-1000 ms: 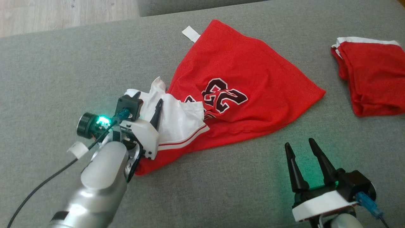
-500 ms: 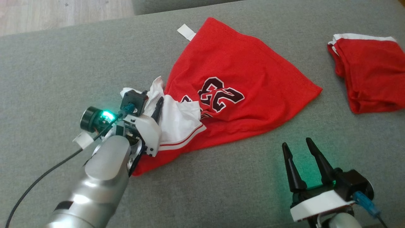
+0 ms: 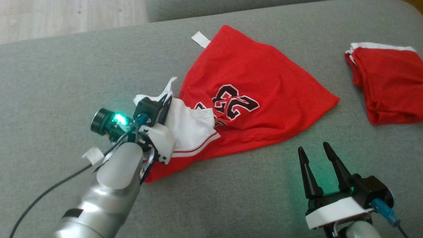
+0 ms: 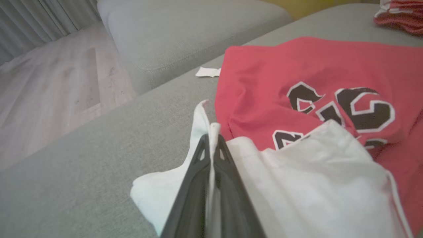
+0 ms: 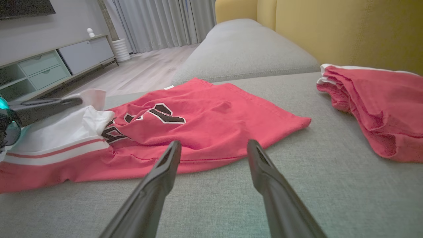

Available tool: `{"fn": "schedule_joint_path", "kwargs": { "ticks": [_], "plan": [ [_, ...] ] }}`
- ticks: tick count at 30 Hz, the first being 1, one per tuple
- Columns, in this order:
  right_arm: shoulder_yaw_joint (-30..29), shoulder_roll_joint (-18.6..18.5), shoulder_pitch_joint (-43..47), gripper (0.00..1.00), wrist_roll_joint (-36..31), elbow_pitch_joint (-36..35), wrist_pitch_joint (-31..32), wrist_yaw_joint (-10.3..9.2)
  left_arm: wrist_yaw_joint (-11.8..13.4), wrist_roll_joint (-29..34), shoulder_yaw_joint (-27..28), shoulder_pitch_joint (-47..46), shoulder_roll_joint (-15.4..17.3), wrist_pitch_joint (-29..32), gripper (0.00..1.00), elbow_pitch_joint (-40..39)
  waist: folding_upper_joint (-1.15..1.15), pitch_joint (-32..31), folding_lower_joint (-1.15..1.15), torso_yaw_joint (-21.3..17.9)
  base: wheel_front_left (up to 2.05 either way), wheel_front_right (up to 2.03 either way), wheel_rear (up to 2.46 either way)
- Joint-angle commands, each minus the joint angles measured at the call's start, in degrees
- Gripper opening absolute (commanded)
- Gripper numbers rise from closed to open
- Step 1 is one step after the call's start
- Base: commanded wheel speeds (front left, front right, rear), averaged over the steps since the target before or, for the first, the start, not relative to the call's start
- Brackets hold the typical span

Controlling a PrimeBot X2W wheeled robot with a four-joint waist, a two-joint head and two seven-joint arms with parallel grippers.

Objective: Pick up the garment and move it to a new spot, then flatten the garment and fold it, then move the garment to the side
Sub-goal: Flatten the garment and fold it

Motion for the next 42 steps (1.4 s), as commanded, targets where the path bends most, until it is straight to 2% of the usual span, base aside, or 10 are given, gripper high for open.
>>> {"fn": "schedule_joint_path", "kwargs": {
  "ticks": [1, 3, 6, 12, 13, 14, 25, 32, 42],
  "plan": [
    [1.12, -0.34, 0.09, 1.0, -0.42, -1.53, -0.62, -0.04, 1.33, 1.02, 1.26, -1.88, 1.38, -2.73, 0.0, -3.08, 0.0, -1.06, 0.0, 1.18, 0.0, 0.0, 0.0],
    [1.12, -0.3, 0.37, 1.0, -0.44, -1.52, -0.62, -0.04, 1.87, 1.38, 1.11, -1.06, 1.8, -6.06, 0.0, -5.91, 0.0, -1.65, 0.0, 1.81, 0.0, 0.0, 0.0],
    [1.08, -0.19, 0.57, 1.0, -0.38, -1.58, -0.62, -0.04, 0.66, 1.46, -0.44, 1.93, 1.65, -7.91, 0.0, -10.84, 0.0, -2.23, 0.0, 2.79, 0.0, 0.0, 0.0],
    [1.29, 0.1, 0.47, 1.0, -0.3, -1.65, -0.62, -0.04, -1.26, 0.65, -4.65, 10.44, 1.16, -5.96, 0.0, -19.28, 0.0, -2.08, 0.0, 3.79, 0.0, 0.0, 0.0],
    [1.33, 0.14, 0.5, 1.0, -0.27, -1.62, -0.62, -0.04, -0.81, 0.85, -5.06, 11.43, 1.31, -5.59, 0.47, -20.1, 0.0, -2.01, 0.0, 3.88, 0.0, 0.0, 0.0],
    [1.45, 0.17, 0.53, 1.0, -0.24, -1.56, -0.62, -0.04, -0.01, 1.3, -5.37, 12.18, 1.58, -5.28, 1.0, -20.77, 0.0, -1.97, 0.0, 3.9, 0.0, 0.0, 0.0],
    [1.51, 0.27, 0.61, 1.0, 0.02, -1.03, -0.62, -0.04, 7.65, 5.52, -6.61, 16.31, 4.66, -3.55, 1.0, -28.65, 0.0, -2.18, 0.0, 3.46, 0.0, 0.0, 0.0],
    [1.41, 0.39, 0.54, 1.0, 0.04, -0.91, -0.62, -0.04, 7.3, 8.41, -10.86, 17.76, 6.08, 0.67, 1.0, -34.88, 0.0, -1.8, 0.0, 3.16, 0.0, 0.0, 0.0],
    [1.71, 0.44, 0.09, 1.0, 0.14, -0.84, -0.62, -0.04, 7.99, 8.97, -11.36, 16.93, 8.05, 7.06, 1.0, -33.71, 0.0, -1.3, 0.0, 2.19, 0.0, 0.0, 0.0]
  ]
}}
